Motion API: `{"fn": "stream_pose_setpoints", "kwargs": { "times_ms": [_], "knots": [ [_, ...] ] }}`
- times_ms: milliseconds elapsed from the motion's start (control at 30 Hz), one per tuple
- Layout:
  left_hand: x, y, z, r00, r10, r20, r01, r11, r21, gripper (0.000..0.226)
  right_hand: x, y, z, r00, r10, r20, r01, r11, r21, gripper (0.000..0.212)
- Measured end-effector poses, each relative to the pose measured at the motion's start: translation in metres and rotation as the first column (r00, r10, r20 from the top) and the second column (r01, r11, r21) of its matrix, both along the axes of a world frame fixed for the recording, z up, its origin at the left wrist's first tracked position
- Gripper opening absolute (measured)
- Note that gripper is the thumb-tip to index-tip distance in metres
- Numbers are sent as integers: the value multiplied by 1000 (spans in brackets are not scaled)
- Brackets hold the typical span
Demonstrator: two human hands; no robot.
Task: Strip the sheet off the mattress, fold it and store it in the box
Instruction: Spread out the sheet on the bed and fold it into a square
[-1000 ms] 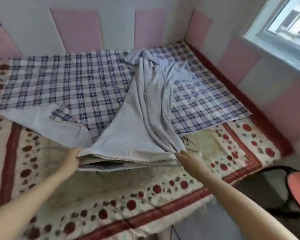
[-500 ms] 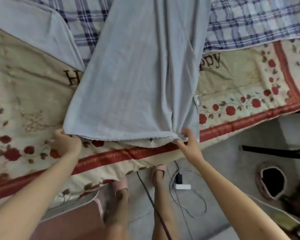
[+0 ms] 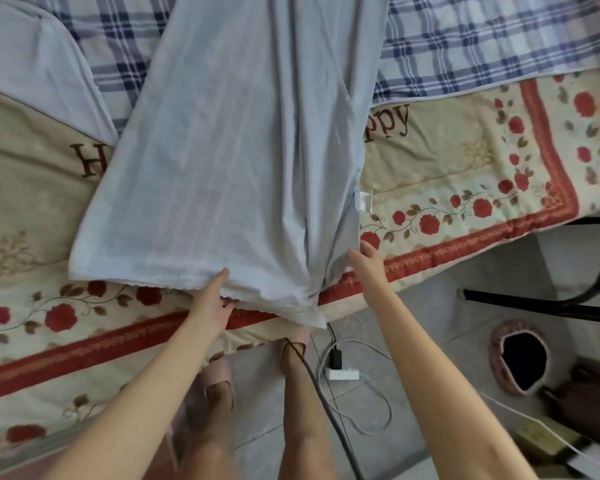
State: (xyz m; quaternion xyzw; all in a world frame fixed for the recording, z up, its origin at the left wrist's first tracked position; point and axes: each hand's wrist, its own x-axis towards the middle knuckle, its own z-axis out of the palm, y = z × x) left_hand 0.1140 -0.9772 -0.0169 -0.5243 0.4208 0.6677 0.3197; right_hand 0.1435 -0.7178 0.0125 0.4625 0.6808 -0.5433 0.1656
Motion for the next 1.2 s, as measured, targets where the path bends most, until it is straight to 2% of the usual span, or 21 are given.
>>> {"fn": "stream_pose_setpoints", "kwargs": {
  "times_ms": [67, 133, 233, 300, 333, 367, 433, 467, 500, 533, 600, 667, 767, 867, 933, 1000, 1033, 1100, 1133, 1167, 1200],
  "knots": [
    [-4, 3, 2, 993, 116, -31, -115, 993, 24, 31, -3, -11, 20, 992, -25, -122, 3, 985, -171, 18],
    [-9, -3, 7, 966, 240, -96, -241, 971, 3, 24, -3, -18, 37, 978, -63, -200, -9, 941, -339, 26],
    [-15, -23, 25, 949, 284, -134, -299, 948, -106, 22, 1, -23, 42, 953, -235, -191, 103, 845, -525, 23],
    [-19, -38, 26, 942, 319, -107, -333, 929, -160, 15, 3, -23, 35, 941, -321, -102, 221, 817, -533, 10],
    [-19, -47, 25, 933, 347, -96, -359, 917, -175, 11, 6, -23, 30, 927, -373, -43, 295, 795, -529, 10],
    [-20, -55, 24, 932, 348, -98, -361, 906, -222, 16, 9, -22, 25, 905, -425, 12, 368, 769, -523, 14],
    [-26, -65, 18, 936, 334, -111, -352, 896, -272, 39, 18, -19, 11, 878, -475, 61, 432, 729, -530, 19],
    [-28, -66, 16, 935, 340, -98, -354, 891, -285, 46, 21, -20, 5, 892, -446, 66, 410, 742, -530, 25],
    [-28, -67, 15, 938, 339, -78, -345, 881, -323, 51, 26, -22, -1, 926, -370, 77, 356, 788, -503, 35],
    [-25, -63, 15, 939, 338, -63, -340, 892, -298, 52, 30, -24, -5, 963, -256, 88, 269, 862, -431, 40],
    [-18, -57, 17, 952, 300, -64, -307, 937, -165, 47, 36, -28, -12, 992, -56, 112, 82, 968, -237, 30],
    [-9, -47, 18, 981, 188, -53, -191, 980, -55, 45, 39, -31, -17, 993, -6, 115, 30, 978, -208, 26],
    [13, -33, 15, 999, -40, 5, 40, 999, -27, 47, 35, -40, -11, 997, 3, 83, 24, 946, -323, 37],
    [28, -21, 18, 992, -122, 22, 121, 992, 35, 40, 24, -58, 2, 965, 250, -75, -261, 920, -294, 29],
    [37, -13, 21, 990, -140, 10, 136, 978, 161, 43, 15, -79, 11, 866, 446, -228, -493, 840, -228, 32],
    [43, -5, 23, 990, -141, -11, 139, 951, 277, 53, 11, -102, 15, 689, 650, -321, -699, 713, -58, 33],
    [43, -1, 23, 991, -135, -11, 132, 941, 313, 54, 9, -110, 14, 606, 730, -316, -768, 640, 7, 33],
    [41, 8, 27, 992, -126, 3, 118, 940, 320, 38, 7, -113, 8, 486, 830, -272, -864, 504, -6, 27],
    [39, 14, 29, 994, -112, 18, 102, 954, 281, 26, 6, -108, 3, 468, 847, -252, -881, 471, -51, 23],
    [36, 17, 27, 995, -97, 31, 89, 974, 210, 13, 6, -101, 1, 508, 830, -231, -861, 499, -100, 22],
    [33, 20, 25, 997, -74, 38, 68, 988, 142, 5, 6, -93, -1, 615, 761, -207, -788, 602, -130, 24]
  ]
}}
